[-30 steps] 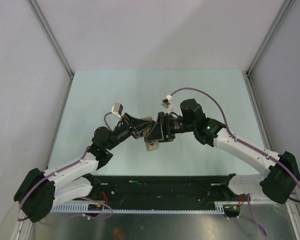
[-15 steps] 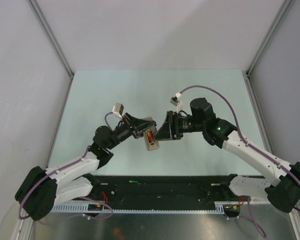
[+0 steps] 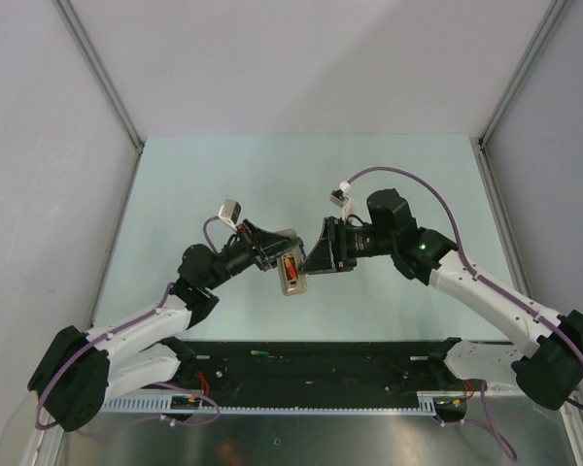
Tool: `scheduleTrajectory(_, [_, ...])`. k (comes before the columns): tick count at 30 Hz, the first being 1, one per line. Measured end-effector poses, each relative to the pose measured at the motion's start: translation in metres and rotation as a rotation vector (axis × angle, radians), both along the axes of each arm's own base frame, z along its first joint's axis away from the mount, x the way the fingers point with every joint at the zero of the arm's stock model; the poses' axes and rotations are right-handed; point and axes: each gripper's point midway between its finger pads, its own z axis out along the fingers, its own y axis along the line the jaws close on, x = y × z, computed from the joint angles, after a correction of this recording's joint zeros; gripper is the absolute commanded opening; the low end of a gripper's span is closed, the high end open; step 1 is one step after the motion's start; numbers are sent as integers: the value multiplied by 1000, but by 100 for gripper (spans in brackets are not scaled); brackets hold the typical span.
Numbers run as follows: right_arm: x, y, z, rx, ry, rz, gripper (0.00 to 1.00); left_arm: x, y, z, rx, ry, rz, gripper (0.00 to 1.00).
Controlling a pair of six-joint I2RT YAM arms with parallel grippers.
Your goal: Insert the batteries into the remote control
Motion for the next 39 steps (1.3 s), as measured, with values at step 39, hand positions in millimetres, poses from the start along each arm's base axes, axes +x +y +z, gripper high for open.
scheduleTrajectory(39, [-11, 16, -9, -8, 34, 51, 57, -2, -1, -5, 20, 7, -17, 0])
